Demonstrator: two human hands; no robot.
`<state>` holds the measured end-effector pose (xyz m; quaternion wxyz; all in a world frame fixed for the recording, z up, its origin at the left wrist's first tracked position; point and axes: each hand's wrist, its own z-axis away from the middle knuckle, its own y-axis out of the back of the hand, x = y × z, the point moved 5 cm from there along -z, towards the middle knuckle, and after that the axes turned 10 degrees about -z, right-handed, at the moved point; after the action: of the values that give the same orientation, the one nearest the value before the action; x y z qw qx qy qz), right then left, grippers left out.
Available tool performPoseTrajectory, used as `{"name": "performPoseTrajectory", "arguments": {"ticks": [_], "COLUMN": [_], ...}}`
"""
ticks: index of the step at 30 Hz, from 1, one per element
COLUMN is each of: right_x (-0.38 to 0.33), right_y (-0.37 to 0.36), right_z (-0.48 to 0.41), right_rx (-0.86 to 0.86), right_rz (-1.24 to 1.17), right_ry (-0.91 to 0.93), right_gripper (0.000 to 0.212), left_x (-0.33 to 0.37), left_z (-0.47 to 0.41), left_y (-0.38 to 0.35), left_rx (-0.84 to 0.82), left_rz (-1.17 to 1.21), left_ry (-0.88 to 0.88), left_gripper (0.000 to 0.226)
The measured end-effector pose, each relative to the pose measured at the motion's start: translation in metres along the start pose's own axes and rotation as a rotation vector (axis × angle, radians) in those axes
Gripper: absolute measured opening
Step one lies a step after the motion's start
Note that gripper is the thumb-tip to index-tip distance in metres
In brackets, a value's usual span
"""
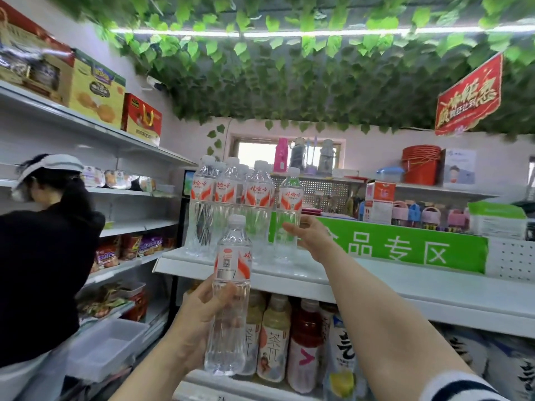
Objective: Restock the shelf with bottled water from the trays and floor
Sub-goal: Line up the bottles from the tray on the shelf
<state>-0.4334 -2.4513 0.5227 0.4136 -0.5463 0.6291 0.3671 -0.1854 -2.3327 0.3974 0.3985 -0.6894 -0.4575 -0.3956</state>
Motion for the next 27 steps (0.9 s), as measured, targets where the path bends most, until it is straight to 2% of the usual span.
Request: {"name": "performPoseTrajectory", "arguments": {"ticks": [4, 7, 9, 11, 14, 18, 22, 24, 27], "right_x": [0.0, -0.007, -0.012, -0.018, -0.029, -0.032, -0.025, -0.023, -0.024], "right_y": [0.001, 0.001, 0.002, 0.001, -0.002, -0.019, -0.03, -0.034, -0.031], "right_z": [0.0, 0.007, 0.014, 0.025, 0.052, 0.116, 0.173, 0.191, 0.204], "right_rx": [0.043, 0.065, 0.09, 0.11, 0.141, -0.047, -0.165, -0.205, -0.195], "right_rz": [0.116, 0.284, 0.434, 0.478, 0.34, -0.034, -0.061, -0.098, -0.104], "right_ry": [-0.024, -0.051, -0.065, -0.053, 0.029, 0.015, -0.078, -0.108, -0.094], "right_gripper": [0.06, 0.059, 0.073, 0.074, 0.069, 0.043, 0.049, 0.042, 0.05], "left_x": [0.007, 0.009, 0.009, 0.01, 0.017, 0.032, 0.044, 0.051, 0.057], "left_z": [0.004, 0.008, 0.009, 0.009, 0.009, 0.001, -0.01, -0.013, -0.018], "left_y": [-0.002, -0.002, -0.001, 0.0, -0.006, -0.021, -0.042, -0.056, -0.074], "left_rx": [-0.011, -0.024, -0.026, -0.036, -0.084, -0.135, -0.172, -0.195, -0.228], "left_rz": [0.002, 0.0, 0.009, 0.022, 0.026, 0.053, 0.095, 0.127, 0.167], "left_ry": [-0.017, -0.011, -0.003, 0.003, -0.009, -0.042, -0.047, -0.039, -0.022], "left_gripper": [0.108, 0.083, 0.066, 0.057, 0.053, 0.053, 0.057, 0.053, 0.049]}}
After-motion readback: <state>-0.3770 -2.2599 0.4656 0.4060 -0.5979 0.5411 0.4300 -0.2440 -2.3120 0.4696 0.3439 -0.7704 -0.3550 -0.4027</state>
